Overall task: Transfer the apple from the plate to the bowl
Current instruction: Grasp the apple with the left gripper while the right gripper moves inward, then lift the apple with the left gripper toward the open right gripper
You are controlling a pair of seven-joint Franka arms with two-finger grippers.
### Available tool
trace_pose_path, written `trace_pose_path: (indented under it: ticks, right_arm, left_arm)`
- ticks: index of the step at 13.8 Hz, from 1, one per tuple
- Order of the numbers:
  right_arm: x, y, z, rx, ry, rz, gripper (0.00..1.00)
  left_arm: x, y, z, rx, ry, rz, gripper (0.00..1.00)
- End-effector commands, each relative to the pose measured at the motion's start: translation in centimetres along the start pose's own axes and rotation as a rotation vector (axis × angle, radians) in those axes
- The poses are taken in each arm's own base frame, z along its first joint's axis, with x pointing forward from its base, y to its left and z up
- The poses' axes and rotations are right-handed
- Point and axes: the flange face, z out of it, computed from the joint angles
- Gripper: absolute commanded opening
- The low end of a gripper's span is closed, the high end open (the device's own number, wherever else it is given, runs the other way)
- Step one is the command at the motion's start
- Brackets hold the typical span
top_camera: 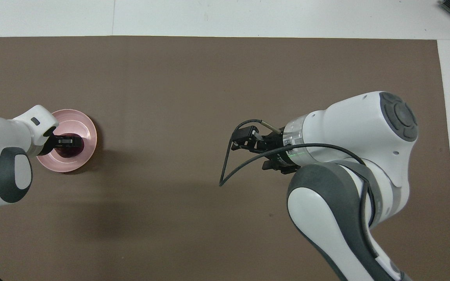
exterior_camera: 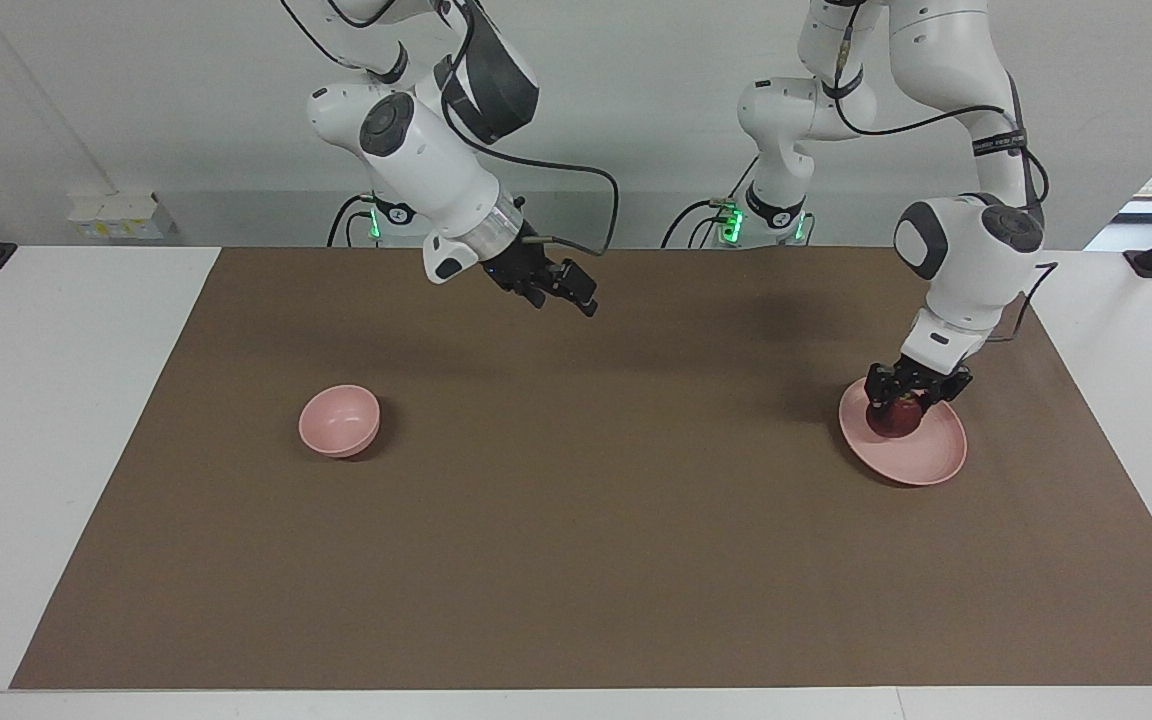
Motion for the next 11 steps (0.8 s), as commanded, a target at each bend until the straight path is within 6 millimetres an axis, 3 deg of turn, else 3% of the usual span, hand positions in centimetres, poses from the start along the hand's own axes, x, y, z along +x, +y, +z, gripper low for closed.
trace_pose_path:
  ticks: [1, 3, 5, 8, 11]
  right_arm:
    - [-1.0, -1.3, 1.5, 0.089, -0.007, 0.134, 1.0]
    - [-1.2, -2.0, 3.3, 0.146, -0.043, 0.234, 1.0]
    - [-0.5, -2.9, 4.9, 0.255, -0.094, 0.397, 1.0]
    - [0.4, -4.5, 4.5, 0.316, -0.158, 0.572, 1.0]
    - [1.0, -6.8, 5.8, 0.322, -0.172, 0.641, 1.0]
  left_arm:
    - [0.9, 1.6, -5.8, -0.057, 0.05, 0.009, 0.0]
    - [1.2, 4.3, -7.7, -0.205, 0.057, -0.064, 0.0]
    - [1.4, 5.9, -8.3, -0.272, 0.075, -0.085, 0.0]
    - [1.5, 8.7, -8.5, -0.396, 0.084, -0.135, 0.0]
    - [1.3, 13.4, -9.0, -0.491, 0.111, -0.145, 0.0]
